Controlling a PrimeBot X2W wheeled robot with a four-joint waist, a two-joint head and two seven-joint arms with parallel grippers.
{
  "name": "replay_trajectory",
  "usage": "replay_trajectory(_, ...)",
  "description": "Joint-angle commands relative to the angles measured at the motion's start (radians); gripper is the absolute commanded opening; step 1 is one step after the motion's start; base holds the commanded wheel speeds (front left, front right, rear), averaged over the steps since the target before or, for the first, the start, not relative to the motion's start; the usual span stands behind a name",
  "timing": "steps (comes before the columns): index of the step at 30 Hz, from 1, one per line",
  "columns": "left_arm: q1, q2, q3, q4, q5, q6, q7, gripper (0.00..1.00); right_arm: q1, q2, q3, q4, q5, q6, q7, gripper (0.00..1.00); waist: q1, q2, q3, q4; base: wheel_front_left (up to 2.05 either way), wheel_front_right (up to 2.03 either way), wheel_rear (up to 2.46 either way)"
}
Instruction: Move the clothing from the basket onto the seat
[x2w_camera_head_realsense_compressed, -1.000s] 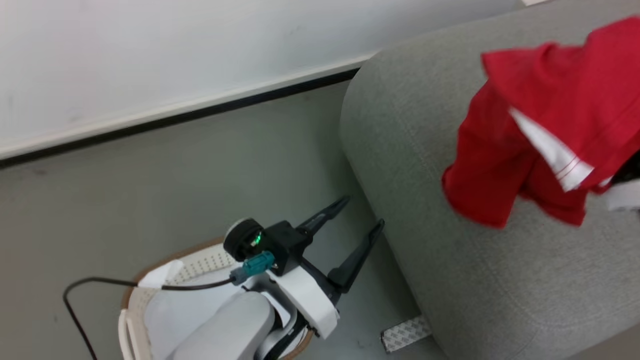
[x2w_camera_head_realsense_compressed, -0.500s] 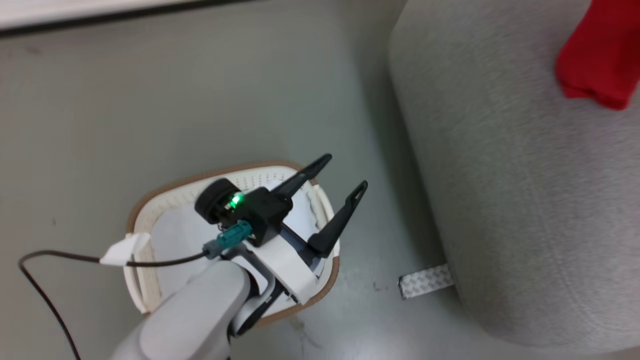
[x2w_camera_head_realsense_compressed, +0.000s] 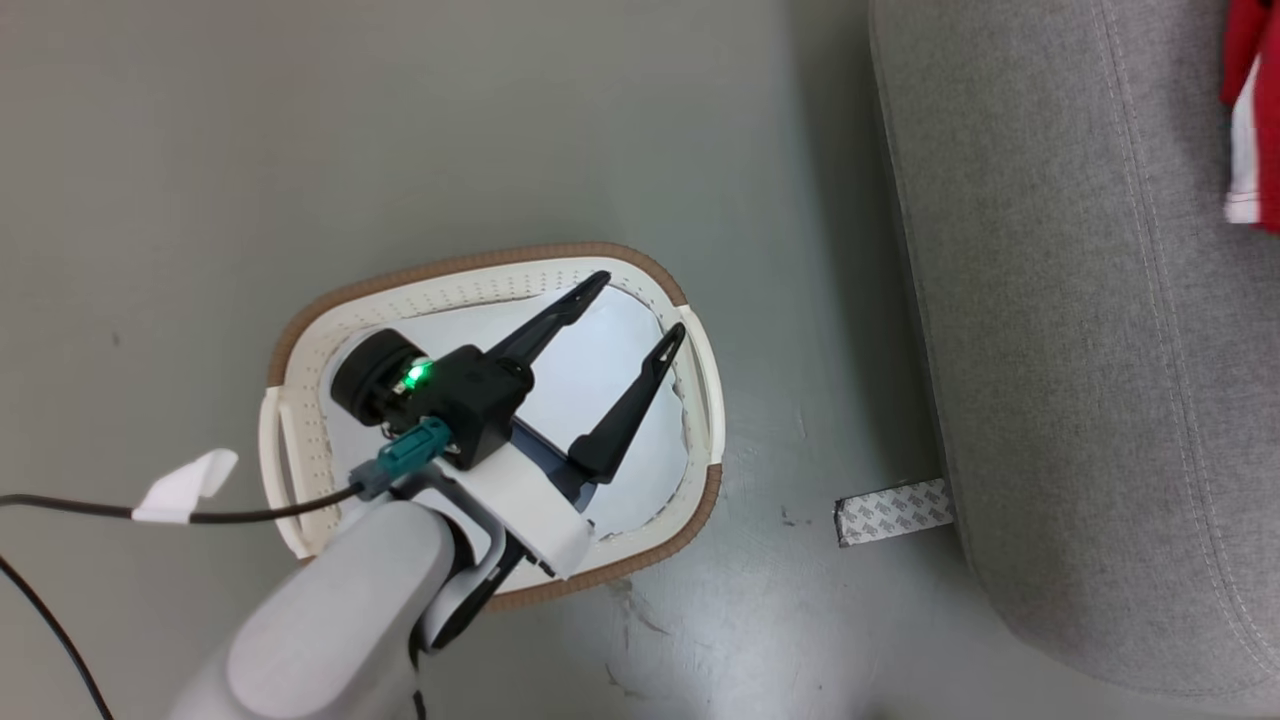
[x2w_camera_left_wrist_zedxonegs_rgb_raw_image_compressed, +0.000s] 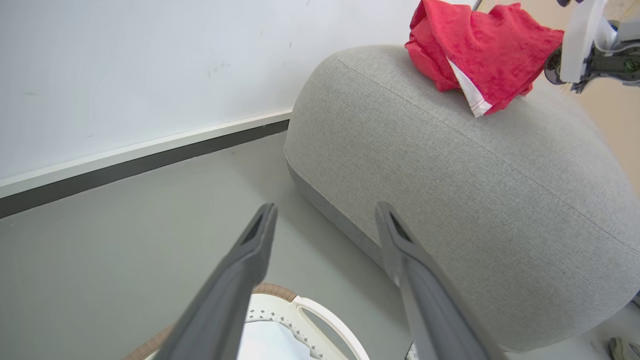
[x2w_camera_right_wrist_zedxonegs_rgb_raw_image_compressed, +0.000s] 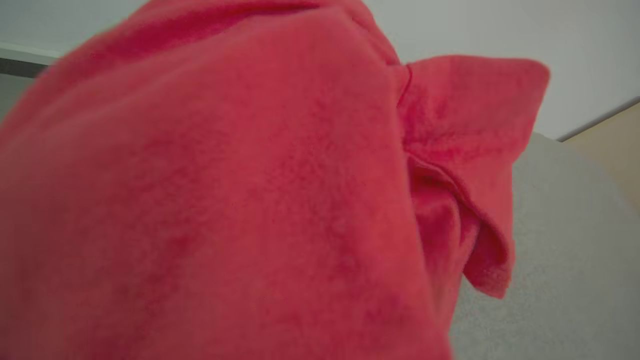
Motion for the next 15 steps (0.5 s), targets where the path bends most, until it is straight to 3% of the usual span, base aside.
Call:
replay_trajectory(1,-0.007,0.012,0.003,-0.008,-0.002,0.004,0.004,1.00,-0.005,0.006,0.017,0.029,0.015,-0.002,0.027,0.00,-0.0001,0.0000,0.004,-0.003,0.00,0.00,0.00)
replay_trajectory(8,0.003,0.021,0.004,-0.009,-0.006,0.013,0.000,1.00,-0.016,-0.003,0.077,0.060,0.062,-0.003,0.043,0.00,-0.0001,0.0000,-0.006,-0.012,0.00,0.00,0.00)
replay_trajectory(9,0.008,0.021,0.004,-0.006,-0.007,0.014,-0.002,1.00,-0.016,-0.006,0.089,0.061,0.069,-0.003,0.044,0.15,-0.0001,0.0000,-0.013,-0.014,0.00,0.00,0.00)
replay_trajectory(10,0.012,0.020,0.004,-0.002,-0.010,0.015,-0.004,1.00,-0.012,-0.003,0.104,0.057,0.078,-0.002,0.047,0.78,-0.0001,0.0000,-0.021,-0.017,0.00,0.00,0.00)
replay_trajectory(11,0.016,0.018,0.003,0.003,-0.014,0.015,-0.005,1.00,-0.002,0.006,0.120,0.048,0.096,-0.002,0.057,1.00,-0.0001,0.0000,-0.031,-0.019,0.00,0.00,0.00)
replay_trajectory(15,0.027,0.011,0.005,0.020,-0.027,0.016,-0.015,1.00,0.032,-0.018,0.204,-0.006,0.152,-0.003,0.091,1.00,-0.0001,0.0000,-0.083,-0.028,0.00,0.00,0.00)
